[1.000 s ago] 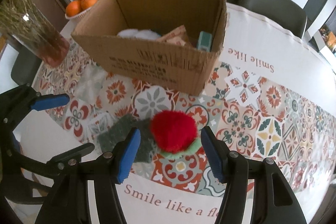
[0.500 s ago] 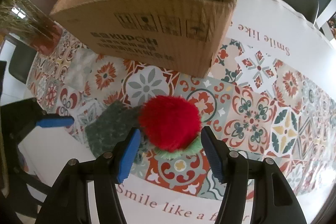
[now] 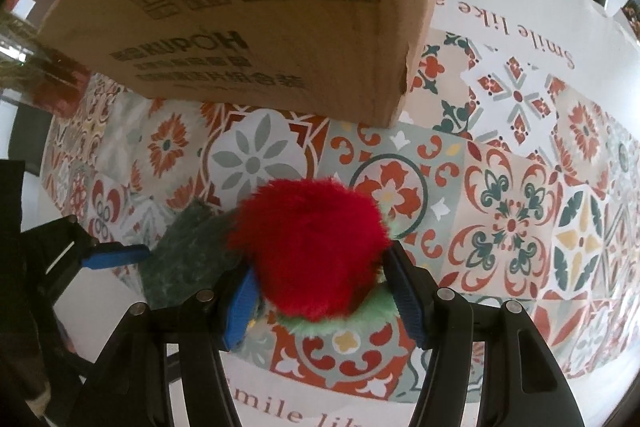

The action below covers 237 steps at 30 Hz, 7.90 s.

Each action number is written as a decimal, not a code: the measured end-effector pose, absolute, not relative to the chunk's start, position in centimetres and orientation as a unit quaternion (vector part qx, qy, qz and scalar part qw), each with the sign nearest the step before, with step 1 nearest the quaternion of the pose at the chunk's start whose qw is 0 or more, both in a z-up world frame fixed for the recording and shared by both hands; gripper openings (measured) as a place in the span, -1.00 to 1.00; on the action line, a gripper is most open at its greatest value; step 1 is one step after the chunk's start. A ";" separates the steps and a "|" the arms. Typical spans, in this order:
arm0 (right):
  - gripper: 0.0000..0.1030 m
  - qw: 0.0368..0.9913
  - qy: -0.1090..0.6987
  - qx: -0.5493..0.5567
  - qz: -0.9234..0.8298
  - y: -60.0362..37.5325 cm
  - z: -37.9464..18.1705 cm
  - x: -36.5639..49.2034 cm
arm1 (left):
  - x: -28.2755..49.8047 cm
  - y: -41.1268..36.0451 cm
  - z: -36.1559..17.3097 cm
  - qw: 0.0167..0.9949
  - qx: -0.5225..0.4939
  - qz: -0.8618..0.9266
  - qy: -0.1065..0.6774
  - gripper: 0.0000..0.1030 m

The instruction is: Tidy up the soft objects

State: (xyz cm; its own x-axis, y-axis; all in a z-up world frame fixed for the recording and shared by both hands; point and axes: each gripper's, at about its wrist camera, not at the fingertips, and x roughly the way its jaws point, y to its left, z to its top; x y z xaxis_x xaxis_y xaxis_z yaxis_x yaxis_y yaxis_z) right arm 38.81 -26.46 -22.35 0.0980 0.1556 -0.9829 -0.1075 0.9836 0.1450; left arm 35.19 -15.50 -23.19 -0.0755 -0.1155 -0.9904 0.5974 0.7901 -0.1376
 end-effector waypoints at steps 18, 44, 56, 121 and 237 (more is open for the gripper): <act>0.15 0.762 0.642 0.055 0.069 -25.5 -24.7 40.7 | 37.2 -11.7 -23.6 0.712 0.066 -0.243 0.656 0.09; -0.15 0.817 0.551 0.172 -0.021 -30.4 -20.0 32.3 | 33.4 -11.4 -23.6 0.768 0.024 -0.207 0.606 0.26; -0.14 0.811 0.552 0.189 -0.037 -31.4 -20.3 30.0 | 32.8 -14.7 -23.9 0.800 0.099 -0.168 0.567 -0.17; -0.14 0.931 0.346 0.097 0.062 -23.6 -0.6 34.3 | 35.2 -5.4 -1.1 0.925 -0.015 -0.184 0.332 -0.53; 0.80 0.956 0.287 0.018 -0.052 -21.2 2.2 2.4 | 4.4 -1.6 2.3 0.965 0.040 -0.095 0.240 1.00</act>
